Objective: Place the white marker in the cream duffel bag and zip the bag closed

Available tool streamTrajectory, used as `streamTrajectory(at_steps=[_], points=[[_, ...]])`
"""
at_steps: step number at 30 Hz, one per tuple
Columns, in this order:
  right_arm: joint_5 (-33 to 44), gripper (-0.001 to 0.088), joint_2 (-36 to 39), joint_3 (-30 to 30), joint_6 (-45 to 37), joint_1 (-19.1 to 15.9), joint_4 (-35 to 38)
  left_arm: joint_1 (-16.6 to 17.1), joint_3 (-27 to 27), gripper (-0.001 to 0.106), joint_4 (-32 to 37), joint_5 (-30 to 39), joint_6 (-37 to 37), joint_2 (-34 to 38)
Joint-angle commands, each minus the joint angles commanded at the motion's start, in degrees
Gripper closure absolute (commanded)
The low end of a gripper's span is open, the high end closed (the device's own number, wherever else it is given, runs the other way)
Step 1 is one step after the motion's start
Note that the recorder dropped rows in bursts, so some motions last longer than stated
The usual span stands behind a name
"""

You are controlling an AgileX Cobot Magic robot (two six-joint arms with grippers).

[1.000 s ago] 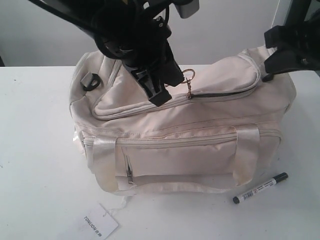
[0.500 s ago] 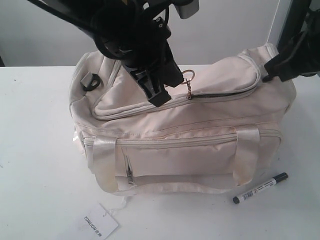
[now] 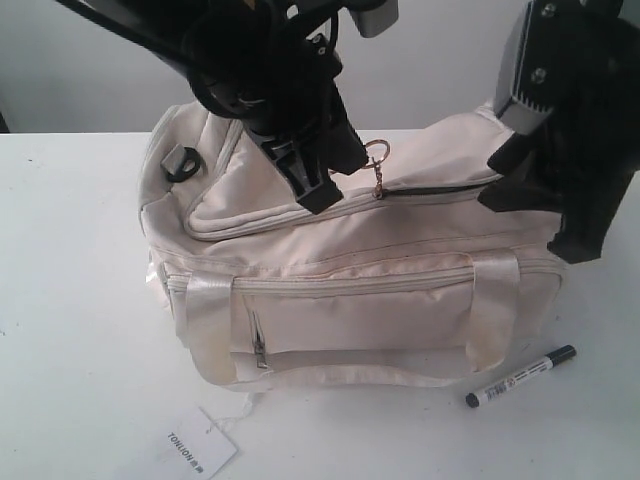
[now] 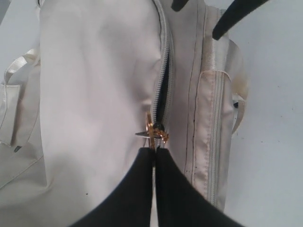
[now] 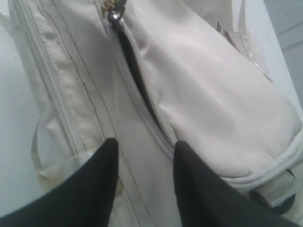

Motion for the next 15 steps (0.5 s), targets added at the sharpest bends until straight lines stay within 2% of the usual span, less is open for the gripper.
streamTrajectory(at_steps=[7,15], points=[[-2.2,0.0446,0.0,1.6,-7.5,2.3,1.1,0.0,0.0,0.105,0.0,0.4,0.0,0.0],[-4.5,0.0446,0.0,1.6,-7.9,5.0,1.4,0.0,0.0,0.105,0.0,0.5,0.0,0.0]])
